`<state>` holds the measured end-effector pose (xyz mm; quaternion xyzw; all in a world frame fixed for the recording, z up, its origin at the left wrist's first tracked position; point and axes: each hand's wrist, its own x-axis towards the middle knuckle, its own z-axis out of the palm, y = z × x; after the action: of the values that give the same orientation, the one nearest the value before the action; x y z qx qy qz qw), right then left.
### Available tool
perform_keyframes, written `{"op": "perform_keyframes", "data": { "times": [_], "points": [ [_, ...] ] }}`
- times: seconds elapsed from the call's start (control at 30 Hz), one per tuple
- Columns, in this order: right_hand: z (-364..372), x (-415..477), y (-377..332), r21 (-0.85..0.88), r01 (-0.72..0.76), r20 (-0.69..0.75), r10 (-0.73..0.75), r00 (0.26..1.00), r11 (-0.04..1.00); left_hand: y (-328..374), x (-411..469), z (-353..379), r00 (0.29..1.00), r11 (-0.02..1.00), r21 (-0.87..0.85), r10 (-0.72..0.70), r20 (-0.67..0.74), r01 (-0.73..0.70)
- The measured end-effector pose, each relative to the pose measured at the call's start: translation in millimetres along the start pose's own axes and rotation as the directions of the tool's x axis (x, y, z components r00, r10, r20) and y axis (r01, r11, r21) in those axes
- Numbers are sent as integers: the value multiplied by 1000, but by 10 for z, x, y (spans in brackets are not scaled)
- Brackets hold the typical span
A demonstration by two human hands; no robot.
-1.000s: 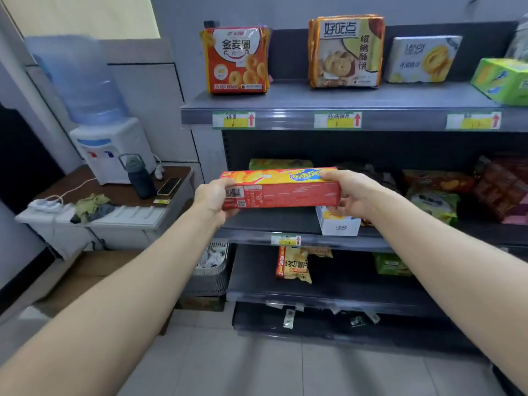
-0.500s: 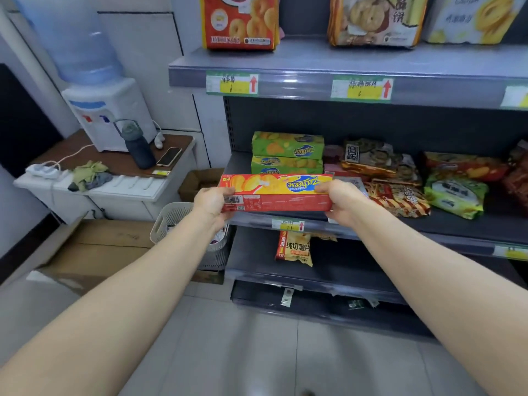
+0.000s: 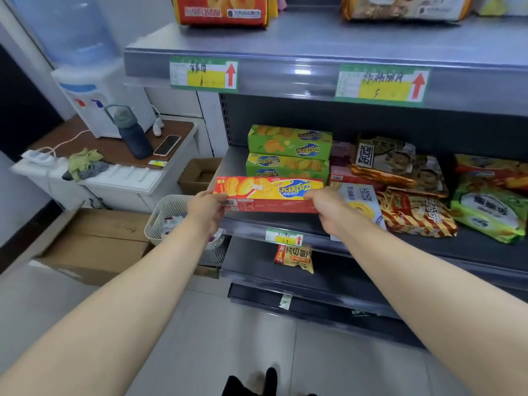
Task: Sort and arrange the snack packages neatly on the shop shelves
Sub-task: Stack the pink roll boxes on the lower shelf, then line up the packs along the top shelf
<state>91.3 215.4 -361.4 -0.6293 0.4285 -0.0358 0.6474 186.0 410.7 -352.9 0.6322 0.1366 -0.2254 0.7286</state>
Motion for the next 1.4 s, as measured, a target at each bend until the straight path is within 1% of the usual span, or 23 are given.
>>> {"op": "perform_keyframes", "data": {
  "times": [0.17, 0.23, 0.4, 0.53, 0.63, 0.8, 0.83, 0.93, 0.97, 1.03, 1.1, 1.17, 1.23, 1.3, 1.4],
  "points": [
    [75, 275, 25, -82, -62, -113, 53, 992, 995, -27, 372, 119, 998, 998, 39, -54, -12, 55],
    [101, 366, 11, -103, -69, -164, 52, 985, 992, -11, 515, 166, 997, 995, 62, -76, -14, 77],
    [149, 578, 24, -115, -44, -194, 21, 981, 992, 2, 805, 292, 996, 993, 75, -86, -1, 86],
    [160, 703, 77, -60, -62, -214, 48, 976, 996, -82, 975, 404, 992, 988, 103, -120, 44, 115],
    [147, 769, 89, -31, -44, -223, 36, 974, 999, -132, 1062, 463, 992, 988, 112, -115, 58, 108],
    [188, 776, 57, -106, -28, -310, -6, 951, 994, -127, 1154, 518, 992, 990, 92, -111, 61, 105],
    [193, 766, 51, -90, -11, -308, -18, 951, 996, -127, 1158, 519, 992, 989, 110, -108, 63, 101],
    [172, 698, 20, 49, 65, -217, -53, 975, 997, -127, 1163, 487, 989, 981, 171, -106, 104, 87],
    [170, 674, 14, 56, 74, -209, -61, 976, 996, -116, 1147, 476, 985, 977, 192, -119, 123, 94],
    [178, 607, -3, -13, 80, -250, -81, 965, 997, -87, 1120, 459, 981, 967, 229, -141, 136, 108],
    [179, 524, -21, -104, 107, -326, -135, 936, 989, -43, 1067, 462, 993, 961, 266, -99, 71, 76],
    [111, 434, -45, -124, 164, -369, -199, 908, 979, 29, 957, 497, 999, 955, 296, 6, -40, 6],
    [-44, 335, -84, -179, 215, -396, -270, 878, 960, 85, 822, 567, 993, 956, 288, 85, -86, -57],
    [-253, 240, -108, -213, 228, -447, -303, 842, 950, 115, 656, 692, 993, 958, 270, 110, -38, -96],
    [-564, 62, -136, -117, 207, -509, -237, 828, 971, 93, 412, 946, 991, 954, 276, 91, 102, -116]
  ]
}}
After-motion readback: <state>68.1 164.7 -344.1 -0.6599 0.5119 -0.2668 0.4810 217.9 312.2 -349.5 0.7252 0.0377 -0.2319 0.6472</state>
